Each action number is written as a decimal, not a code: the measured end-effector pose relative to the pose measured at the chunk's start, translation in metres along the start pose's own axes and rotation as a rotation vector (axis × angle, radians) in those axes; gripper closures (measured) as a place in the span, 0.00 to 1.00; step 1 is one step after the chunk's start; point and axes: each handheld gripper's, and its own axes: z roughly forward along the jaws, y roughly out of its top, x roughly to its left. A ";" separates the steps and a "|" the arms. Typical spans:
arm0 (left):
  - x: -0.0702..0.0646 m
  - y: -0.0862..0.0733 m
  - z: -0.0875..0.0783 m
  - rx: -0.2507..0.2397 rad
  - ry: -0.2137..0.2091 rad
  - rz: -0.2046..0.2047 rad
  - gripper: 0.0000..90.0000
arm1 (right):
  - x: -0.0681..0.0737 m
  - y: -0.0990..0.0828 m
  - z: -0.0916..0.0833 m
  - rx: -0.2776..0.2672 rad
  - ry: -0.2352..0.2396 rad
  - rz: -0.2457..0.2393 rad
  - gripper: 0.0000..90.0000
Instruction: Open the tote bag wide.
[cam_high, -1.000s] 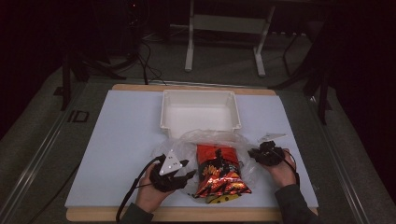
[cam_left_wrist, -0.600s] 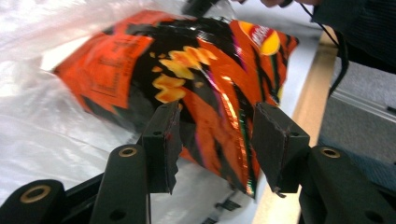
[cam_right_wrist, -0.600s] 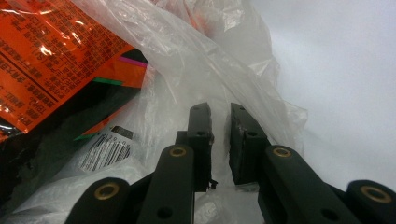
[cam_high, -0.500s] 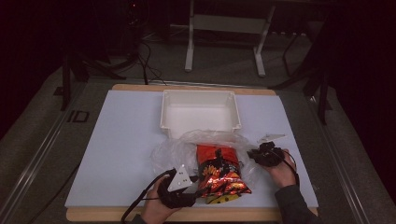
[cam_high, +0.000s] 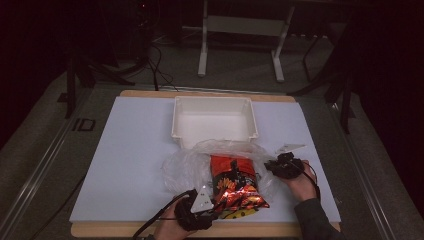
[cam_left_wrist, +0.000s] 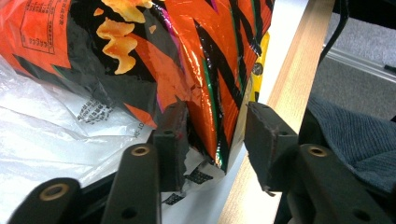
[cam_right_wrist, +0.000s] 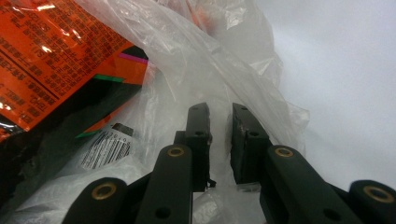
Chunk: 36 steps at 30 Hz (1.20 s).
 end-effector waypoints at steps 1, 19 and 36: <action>0.001 0.000 0.000 0.008 -0.003 -0.005 0.71 | 0.000 0.000 0.000 0.000 0.000 0.000 0.87; 0.003 0.007 -0.015 -0.033 0.014 0.026 0.98 | -0.001 -0.004 0.001 -0.005 0.003 0.007 0.86; 0.017 0.025 -0.046 -0.190 0.003 -0.023 0.97 | 0.000 -0.007 0.000 -0.011 0.003 -0.001 0.84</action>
